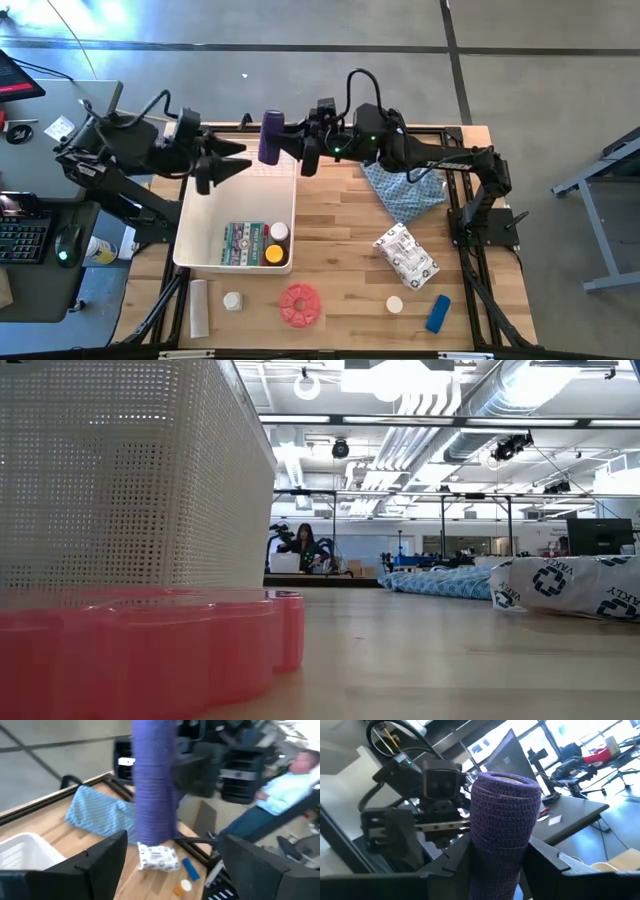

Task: Pick & place medical supplies in basket/bin
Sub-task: Put the violet rolled gauze into the white bin

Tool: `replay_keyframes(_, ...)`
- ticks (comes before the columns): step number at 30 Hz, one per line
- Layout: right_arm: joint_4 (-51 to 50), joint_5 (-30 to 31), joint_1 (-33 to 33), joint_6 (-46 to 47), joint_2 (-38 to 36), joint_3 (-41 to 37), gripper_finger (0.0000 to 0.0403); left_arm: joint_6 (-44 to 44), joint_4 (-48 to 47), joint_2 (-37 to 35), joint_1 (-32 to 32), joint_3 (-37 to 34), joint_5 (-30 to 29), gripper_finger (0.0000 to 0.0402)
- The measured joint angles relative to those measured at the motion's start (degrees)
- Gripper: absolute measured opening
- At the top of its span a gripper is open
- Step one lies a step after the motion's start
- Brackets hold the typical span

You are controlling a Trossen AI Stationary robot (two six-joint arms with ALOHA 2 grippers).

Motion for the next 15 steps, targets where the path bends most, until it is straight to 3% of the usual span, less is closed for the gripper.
replay_keyframes(8,2.84,-0.65,1.68,-0.03,-0.07,-0.13,0.014,-0.79,0.97,4.6,-0.06,0.0,-6.88,0.0343)
replay_keyframes(15,0.6,-0.88,2.96,-1.49,-0.09,-0.22,0.014,1.55,6.05,6.89,-0.02,-0.08,-6.32,0.0344)
